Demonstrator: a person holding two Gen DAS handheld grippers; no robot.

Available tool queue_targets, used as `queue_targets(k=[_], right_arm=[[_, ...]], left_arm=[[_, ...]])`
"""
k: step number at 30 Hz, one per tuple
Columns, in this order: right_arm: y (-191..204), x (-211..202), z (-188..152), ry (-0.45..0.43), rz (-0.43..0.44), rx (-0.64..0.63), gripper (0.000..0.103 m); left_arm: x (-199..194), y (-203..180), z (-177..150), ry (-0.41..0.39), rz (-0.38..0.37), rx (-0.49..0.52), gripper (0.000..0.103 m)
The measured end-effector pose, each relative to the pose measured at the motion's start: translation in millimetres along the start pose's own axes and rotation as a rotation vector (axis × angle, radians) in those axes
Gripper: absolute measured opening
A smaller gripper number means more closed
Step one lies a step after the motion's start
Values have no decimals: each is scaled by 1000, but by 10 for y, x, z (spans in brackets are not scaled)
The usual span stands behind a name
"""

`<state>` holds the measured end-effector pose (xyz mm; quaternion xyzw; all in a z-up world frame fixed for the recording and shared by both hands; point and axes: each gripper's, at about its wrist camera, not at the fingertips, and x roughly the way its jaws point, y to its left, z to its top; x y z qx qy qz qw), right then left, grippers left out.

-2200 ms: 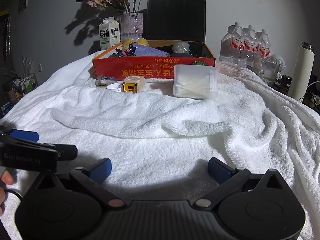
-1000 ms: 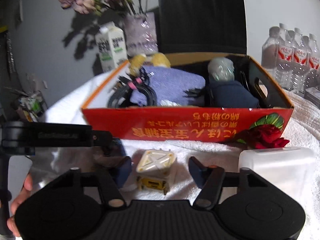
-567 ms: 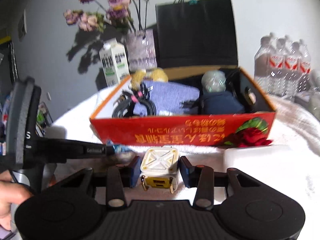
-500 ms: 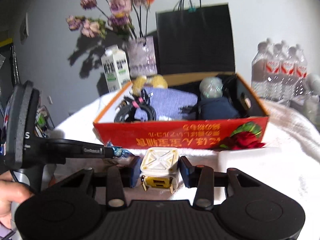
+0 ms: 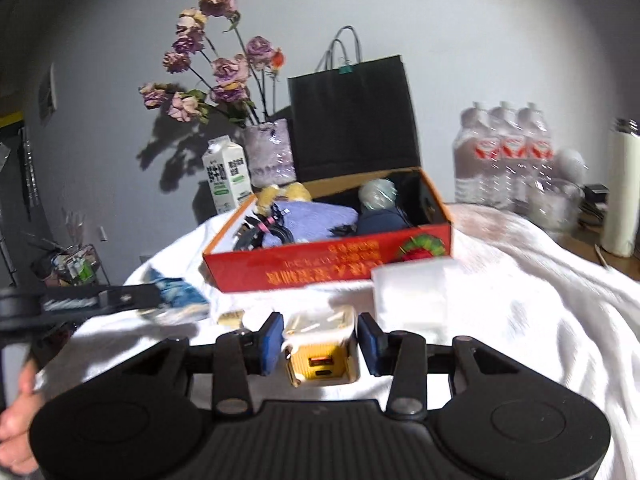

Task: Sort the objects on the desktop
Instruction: 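Carry the charger with the right tool into the box while the left tool drops the packet there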

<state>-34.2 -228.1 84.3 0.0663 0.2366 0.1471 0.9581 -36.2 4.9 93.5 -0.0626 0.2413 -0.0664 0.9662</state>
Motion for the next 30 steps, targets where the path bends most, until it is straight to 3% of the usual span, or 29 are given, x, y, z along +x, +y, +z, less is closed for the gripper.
queue_targets(k=[6, 12, 15, 16, 21, 26, 30], right_arm=[[77, -260, -301, 25, 5, -56, 35], [87, -422, -602, 27, -49, -123, 35], [112, -458, -666, 44, -107, -160, 41], [120, -456, -712, 57, -126, -177, 47], [34, -426, -805, 86, -92, -86, 51], [66, -357, -902, 89, -134, -98, 54], [33, -394, -835, 76, -87, -38, 54]], left_arm=[[-300, -65, -321, 28, 4, 3, 11], [-401, -1, -591, 94, 28, -3, 11], [-413, 1, -692, 122, 24, -3, 11], [-415, -2, -713, 128, 16, 1, 11], [-382, -50, -779, 137, 8, 17, 11], [-398, -51, -787, 130, 11, 27, 12], [-418, 6, -711, 110, 31, 11, 11]])
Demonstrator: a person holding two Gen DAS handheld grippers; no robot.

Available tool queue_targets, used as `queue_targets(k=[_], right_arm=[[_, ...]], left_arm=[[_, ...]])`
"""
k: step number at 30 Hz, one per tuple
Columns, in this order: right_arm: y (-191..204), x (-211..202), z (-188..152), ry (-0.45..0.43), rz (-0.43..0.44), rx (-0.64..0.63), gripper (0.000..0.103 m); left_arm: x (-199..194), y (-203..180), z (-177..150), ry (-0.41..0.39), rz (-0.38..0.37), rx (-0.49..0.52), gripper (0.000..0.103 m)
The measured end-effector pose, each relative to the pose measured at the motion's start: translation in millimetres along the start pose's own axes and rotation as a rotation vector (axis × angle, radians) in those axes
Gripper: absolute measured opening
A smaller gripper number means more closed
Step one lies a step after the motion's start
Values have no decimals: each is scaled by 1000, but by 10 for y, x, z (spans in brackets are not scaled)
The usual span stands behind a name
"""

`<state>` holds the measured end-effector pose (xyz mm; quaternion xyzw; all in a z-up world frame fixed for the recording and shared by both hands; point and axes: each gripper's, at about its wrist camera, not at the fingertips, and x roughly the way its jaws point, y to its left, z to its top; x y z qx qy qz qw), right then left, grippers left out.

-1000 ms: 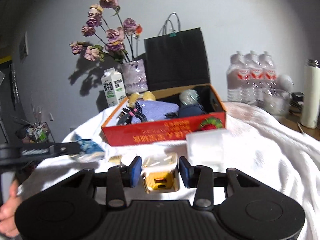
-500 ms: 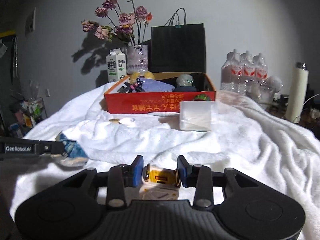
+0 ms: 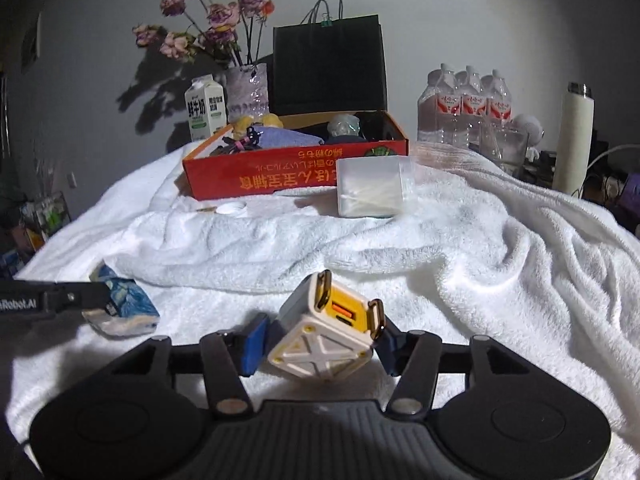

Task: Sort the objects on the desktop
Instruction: 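Carry the charger with the right tool into the box while the left tool drops the packet there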

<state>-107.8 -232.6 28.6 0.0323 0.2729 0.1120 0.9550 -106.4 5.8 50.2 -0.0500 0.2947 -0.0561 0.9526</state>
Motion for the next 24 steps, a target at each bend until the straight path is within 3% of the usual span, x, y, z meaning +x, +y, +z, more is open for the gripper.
queue_targets(k=[5, 12, 15, 18, 21, 24], right_arm=[[-17, -91, 377, -73, 69, 10, 54], [-204, 354, 1644, -175, 191, 16, 54], [-285, 880, 2235, -154, 237, 46, 54], [-331, 1605, 2702, -92, 231, 77, 54], [-343, 2378, 2977, -3, 194, 103, 54], [-316, 3046, 3088, 92, 142, 110, 54]], left_arm=[[-49, 107, 418, -61, -55, -7, 11], [376, 215, 1499, -143, -125, -17, 11], [848, 209, 1992, -128, -139, -46, 11], [1453, 119, 2360, -120, -120, -7, 11], [2097, 65, 2530, -89, -99, -12, 11], [2675, 46, 2629, -1, -81, -27, 12]])
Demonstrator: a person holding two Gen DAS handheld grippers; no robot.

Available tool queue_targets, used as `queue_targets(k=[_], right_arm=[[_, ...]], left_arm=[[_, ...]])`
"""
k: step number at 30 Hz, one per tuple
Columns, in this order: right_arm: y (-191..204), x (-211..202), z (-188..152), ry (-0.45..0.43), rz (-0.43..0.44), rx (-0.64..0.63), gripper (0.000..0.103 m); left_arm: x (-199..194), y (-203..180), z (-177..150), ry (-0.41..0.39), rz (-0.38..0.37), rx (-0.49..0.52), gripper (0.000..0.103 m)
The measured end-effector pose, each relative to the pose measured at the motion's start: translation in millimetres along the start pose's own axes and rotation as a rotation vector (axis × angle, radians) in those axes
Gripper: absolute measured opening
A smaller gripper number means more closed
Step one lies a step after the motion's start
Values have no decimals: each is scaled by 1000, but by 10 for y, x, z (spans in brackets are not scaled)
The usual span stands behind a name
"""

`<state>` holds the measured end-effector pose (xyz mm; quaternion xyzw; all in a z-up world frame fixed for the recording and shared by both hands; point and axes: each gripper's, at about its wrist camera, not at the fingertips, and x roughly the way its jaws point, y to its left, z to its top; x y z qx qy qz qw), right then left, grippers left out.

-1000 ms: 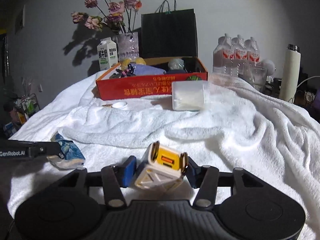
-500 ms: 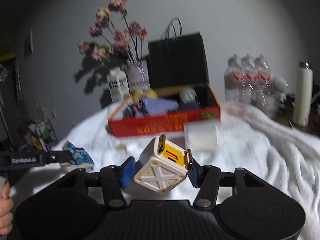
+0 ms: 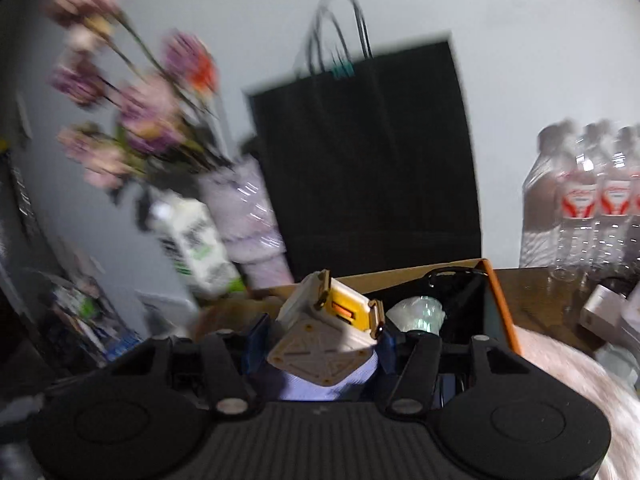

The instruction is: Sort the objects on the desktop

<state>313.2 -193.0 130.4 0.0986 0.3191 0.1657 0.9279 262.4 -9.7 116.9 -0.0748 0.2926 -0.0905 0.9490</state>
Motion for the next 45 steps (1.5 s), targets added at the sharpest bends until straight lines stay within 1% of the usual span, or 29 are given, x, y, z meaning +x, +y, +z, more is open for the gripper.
queue_targets(k=[2, 3, 4, 5, 6, 7, 8, 9, 10, 11, 13, 15, 18, 20, 23, 25, 27, 29, 31, 33, 34, 35, 36, 38, 41, 43, 45], right_arm=[[-30, 322, 73, 47, -17, 21, 54], [-34, 446, 91, 64, -22, 28, 54], [-25, 559, 99, 84, -26, 23, 54], [-18, 667, 100, 112, -32, 14, 55], [-12, 753, 101, 137, -40, 5, 55], [-8, 788, 104, 137, -52, 1, 54], [-10, 778, 97, 117, -58, -2, 59], [-19, 743, 95, 95, -58, -6, 65], [-30, 686, 104, 75, -60, -4, 77], [-39, 611, 116, 55, -62, 4, 79], [-35, 420, 144, 34, -47, 1, 79], [4, 169, 139, 19, -39, -30, 79], [63, -241, 52, -4, -74, -82, 82], [121, -500, -62, -23, -108, -129, 83], [213, -876, -331, -44, -166, -251, 86], [308, -1093, -544, -59, -199, -335, 86], [364, -1357, -814, -72, -216, -383, 87], [398, -1646, -1085, -78, -194, -393, 87], [448, -1901, -1357, -79, -153, -390, 88], [492, -2148, -1655, -88, -120, -379, 92], [512, -2261, -1808, -96, -108, -368, 96], [536, -2371, -1964, -101, -96, -359, 98], [557, -2469, -2125, -102, -84, -350, 98], [597, -2607, -2446, -94, -74, -340, 100], [666, -2720, -2880, -104, -124, -353, 100], [695, -2768, -3101, -118, -156, -353, 100], [683, -2807, -3264, -138, -160, -342, 100]], left_arm=[[254, -39, 15, 48, 6, 42, 14], [305, -55, -1, 40, 30, 59, 17], [319, -57, -21, 20, 53, 66, 22], [302, -42, -46, 0, 51, 66, 34], [278, -31, -72, -13, 33, 53, 40], [256, -14, -93, -16, 4, 41, 40], [233, -16, -106, -12, -24, 43, 43], [206, -26, -103, -12, -33, 57, 44], [162, -44, -90, -20, -14, 74, 44], [107, -64, -61, -32, 13, 92, 46], [-7, -78, -16, -43, 63, 100, 51], [-149, -80, 25, -31, 91, 96, 56], [-423, -96, 11, -17, 153, 90, 57], [-652, -107, -74, -20, 153, 75, 55], [-1011, -126, -239, -23, 118, 58, 53], [-1262, -158, -384, -21, 107, 76, 51], [-1560, -193, -568, -37, 96, 97, 51], [-1872, -215, -747, -54, 74, 104, 51], [-2176, -223, -943, -78, 48, 100, 51], [-2446, -247, -1158, -99, 33, 106, 51], [-2565, -257, -1277, -103, 31, 111, 52], [-2666, -259, -1402, -98, 23, 110, 54], [-2752, -253, -1533, -87, 13, 105, 55], [-2866, -246, -1793, -65, 21, 85, 55], [-2912, -305, -2175, -64, 65, 86, 55], [-2888, -391, -2384, -60, 96, 113, 55], [-2839, -445, -2539, -46, 126, 126, 54]])
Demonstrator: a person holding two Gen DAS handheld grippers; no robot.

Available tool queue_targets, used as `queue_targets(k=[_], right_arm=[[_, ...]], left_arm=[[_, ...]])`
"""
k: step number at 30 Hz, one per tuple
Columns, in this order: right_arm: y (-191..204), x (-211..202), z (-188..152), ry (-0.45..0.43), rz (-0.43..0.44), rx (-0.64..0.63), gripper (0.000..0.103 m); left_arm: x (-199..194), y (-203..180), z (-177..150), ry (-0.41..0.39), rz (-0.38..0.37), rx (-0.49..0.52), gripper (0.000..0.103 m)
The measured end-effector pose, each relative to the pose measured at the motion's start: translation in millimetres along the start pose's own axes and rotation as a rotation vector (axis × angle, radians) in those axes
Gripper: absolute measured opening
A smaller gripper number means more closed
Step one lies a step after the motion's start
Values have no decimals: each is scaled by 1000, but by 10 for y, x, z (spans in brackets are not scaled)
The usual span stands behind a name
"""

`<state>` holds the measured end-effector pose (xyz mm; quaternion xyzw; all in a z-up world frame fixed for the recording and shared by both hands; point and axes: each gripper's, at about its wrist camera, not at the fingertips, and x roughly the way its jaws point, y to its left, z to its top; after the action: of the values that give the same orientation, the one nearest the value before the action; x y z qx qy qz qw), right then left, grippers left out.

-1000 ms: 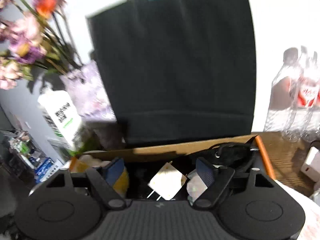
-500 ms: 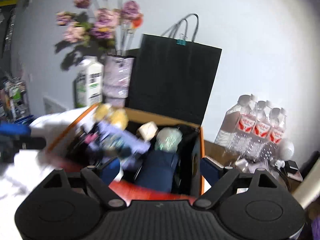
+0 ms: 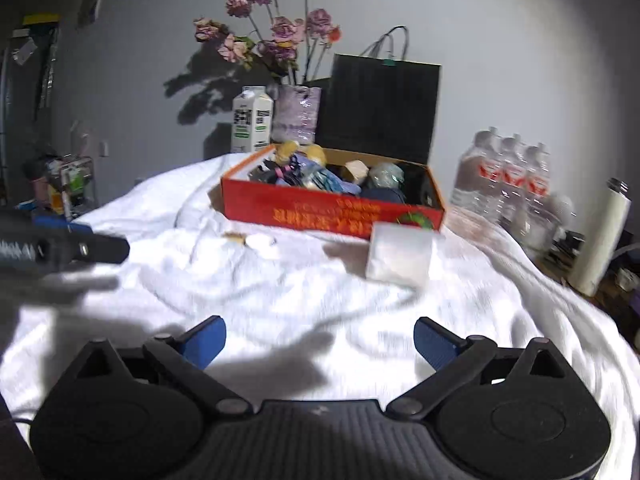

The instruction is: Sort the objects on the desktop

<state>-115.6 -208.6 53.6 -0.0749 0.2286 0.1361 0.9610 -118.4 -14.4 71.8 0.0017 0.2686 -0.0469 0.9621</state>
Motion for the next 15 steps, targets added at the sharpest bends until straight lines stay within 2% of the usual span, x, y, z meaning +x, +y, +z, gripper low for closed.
queue_targets(k=[3, 7, 11, 15], right_arm=[[-17, -8, -175, -23, -17, 1, 100], [-85, 118, -272, 7, -84, -34, 100], [-229, 154, -303, 23, -65, 53, 100], [-274, 200, -305, 49, -58, 86, 103]], left_arm=[[68, -40, -142, 5, -10, -8, 53], [198, -77, -221, -17, -8, -2, 53], [357, -117, -266, 26, 19, 4, 54], [469, -114, -319, 70, 38, 3, 54]])
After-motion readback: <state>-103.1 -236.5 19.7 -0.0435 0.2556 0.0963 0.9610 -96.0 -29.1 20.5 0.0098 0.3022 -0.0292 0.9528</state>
